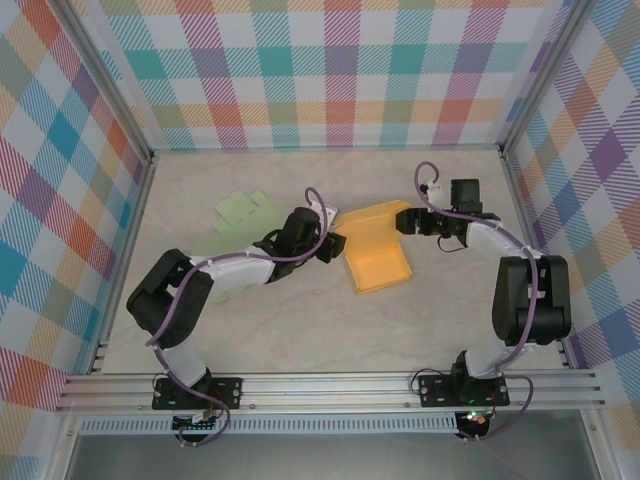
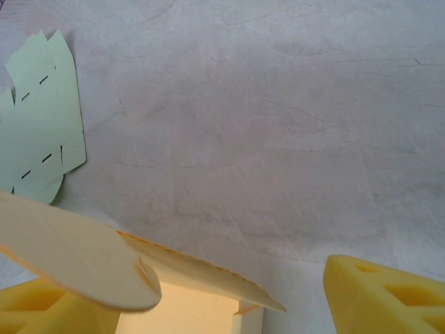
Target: Fold the paper box
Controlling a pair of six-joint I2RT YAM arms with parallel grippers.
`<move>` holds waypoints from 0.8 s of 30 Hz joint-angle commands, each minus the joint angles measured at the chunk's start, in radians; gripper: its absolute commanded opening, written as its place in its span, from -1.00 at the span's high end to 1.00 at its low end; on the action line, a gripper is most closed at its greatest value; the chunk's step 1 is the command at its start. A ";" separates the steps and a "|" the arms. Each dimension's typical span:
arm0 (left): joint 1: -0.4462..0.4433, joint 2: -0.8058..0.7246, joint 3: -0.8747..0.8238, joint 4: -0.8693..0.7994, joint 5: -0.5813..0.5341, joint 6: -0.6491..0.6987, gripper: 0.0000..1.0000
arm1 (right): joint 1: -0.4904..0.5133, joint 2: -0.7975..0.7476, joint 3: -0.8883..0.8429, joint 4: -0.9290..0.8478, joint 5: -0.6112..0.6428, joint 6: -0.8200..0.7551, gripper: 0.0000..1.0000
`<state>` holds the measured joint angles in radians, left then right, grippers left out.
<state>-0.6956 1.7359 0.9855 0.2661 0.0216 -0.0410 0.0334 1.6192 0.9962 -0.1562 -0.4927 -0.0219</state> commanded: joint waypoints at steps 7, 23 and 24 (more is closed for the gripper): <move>0.010 0.024 0.050 0.000 0.034 0.013 0.46 | 0.004 0.011 0.030 0.035 -0.113 -0.034 -0.22; -0.003 0.043 0.092 0.005 -0.034 -0.037 1.00 | 0.023 -0.083 -0.056 0.050 -0.070 0.045 0.17; -0.008 0.045 0.096 0.005 -0.051 -0.042 1.00 | 0.031 -0.094 -0.063 0.050 -0.054 0.052 0.18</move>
<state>-0.6979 1.7664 1.0481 0.2619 0.0143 -0.0559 0.0444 1.5688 0.9527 -0.1242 -0.5568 0.0074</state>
